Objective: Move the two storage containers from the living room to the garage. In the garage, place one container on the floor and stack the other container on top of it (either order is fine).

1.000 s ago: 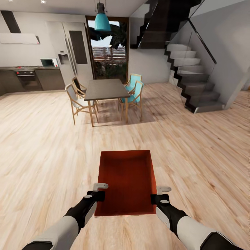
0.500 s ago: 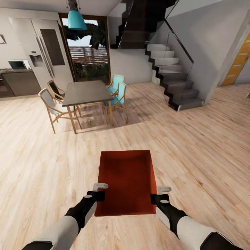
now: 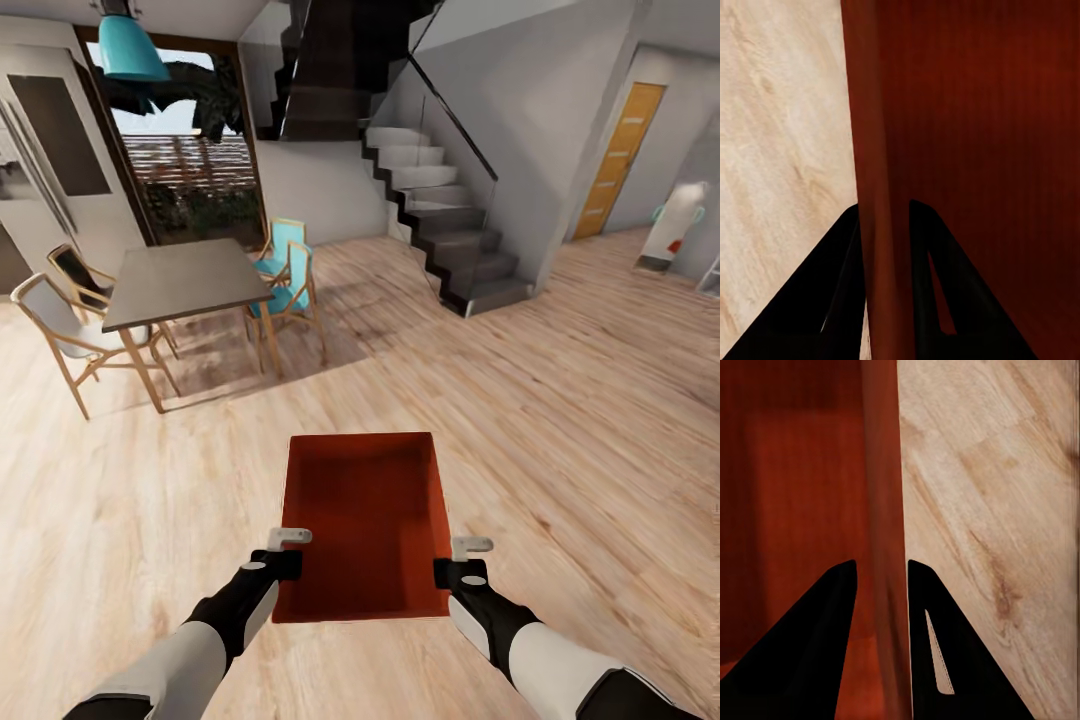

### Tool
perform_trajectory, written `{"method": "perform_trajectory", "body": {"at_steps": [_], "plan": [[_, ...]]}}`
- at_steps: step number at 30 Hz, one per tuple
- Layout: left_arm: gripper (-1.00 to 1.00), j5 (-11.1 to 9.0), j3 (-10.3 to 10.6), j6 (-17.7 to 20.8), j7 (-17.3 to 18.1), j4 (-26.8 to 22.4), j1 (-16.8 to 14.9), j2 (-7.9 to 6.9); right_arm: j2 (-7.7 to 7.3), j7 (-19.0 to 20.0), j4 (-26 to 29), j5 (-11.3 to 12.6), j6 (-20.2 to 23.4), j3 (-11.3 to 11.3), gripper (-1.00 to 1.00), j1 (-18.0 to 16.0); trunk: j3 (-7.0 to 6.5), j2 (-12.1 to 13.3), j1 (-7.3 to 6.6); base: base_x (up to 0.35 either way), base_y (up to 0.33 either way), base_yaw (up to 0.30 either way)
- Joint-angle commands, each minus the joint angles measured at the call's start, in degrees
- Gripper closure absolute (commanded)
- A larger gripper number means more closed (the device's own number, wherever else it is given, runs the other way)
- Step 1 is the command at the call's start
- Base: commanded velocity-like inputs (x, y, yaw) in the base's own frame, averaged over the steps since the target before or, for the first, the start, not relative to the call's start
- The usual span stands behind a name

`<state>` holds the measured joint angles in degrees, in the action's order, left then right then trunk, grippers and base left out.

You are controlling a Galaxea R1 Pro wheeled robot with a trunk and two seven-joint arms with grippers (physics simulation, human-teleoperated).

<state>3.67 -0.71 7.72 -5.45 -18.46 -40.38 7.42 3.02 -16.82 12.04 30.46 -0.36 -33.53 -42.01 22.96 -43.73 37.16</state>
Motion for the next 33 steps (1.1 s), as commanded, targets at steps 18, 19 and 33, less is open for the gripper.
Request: {"method": "perform_trajectory", "body": {"at_steps": [18, 19, 33], "plan": [[1.0, 0.2, 1.0, 0.4, -0.4, -0.1, 0.0, 0.0, 0.05, -0.8, -0.1, 0.1, -0.2, 0.0, 1.0, -0.1, 0.06, 0.0, 0.04, 0.323, 0.0, -0.288], [1.0, 0.2, 1.0, 0.4, -0.4, -0.1, 0.0, -0.01, 0.02, -0.8, -0.1, 0.1, -0.2, 0.0, 1.0, -0.1, 0.06, 0.0, 0.04, 0.323, 0.0, -0.288], [1.0, 0.2, 1.0, 0.4, -0.4, -0.1, 0.0, 0.04, 0.02, -0.8, -0.1, 0.1, -0.2, 0.0, 1.0, -0.1, 0.06, 0.0, 0.04, 0.323, 0.0, -0.287]]}}
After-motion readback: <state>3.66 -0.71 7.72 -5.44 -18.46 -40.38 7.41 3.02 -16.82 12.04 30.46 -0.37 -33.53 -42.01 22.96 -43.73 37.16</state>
